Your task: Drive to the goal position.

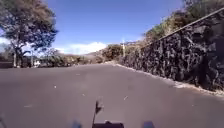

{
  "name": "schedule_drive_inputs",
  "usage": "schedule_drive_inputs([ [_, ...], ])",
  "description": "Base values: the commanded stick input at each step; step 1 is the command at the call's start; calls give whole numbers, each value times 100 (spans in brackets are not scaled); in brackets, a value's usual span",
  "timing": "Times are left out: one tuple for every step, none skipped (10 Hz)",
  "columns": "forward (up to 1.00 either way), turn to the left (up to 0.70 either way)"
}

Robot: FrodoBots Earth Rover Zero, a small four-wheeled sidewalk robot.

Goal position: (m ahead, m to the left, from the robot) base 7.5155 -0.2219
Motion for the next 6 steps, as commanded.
schedule_drive_inputs([
  [100,0],
  [100,0],
  [100,0],
  [100,0],
  [100,0],
  [100,-4],
])
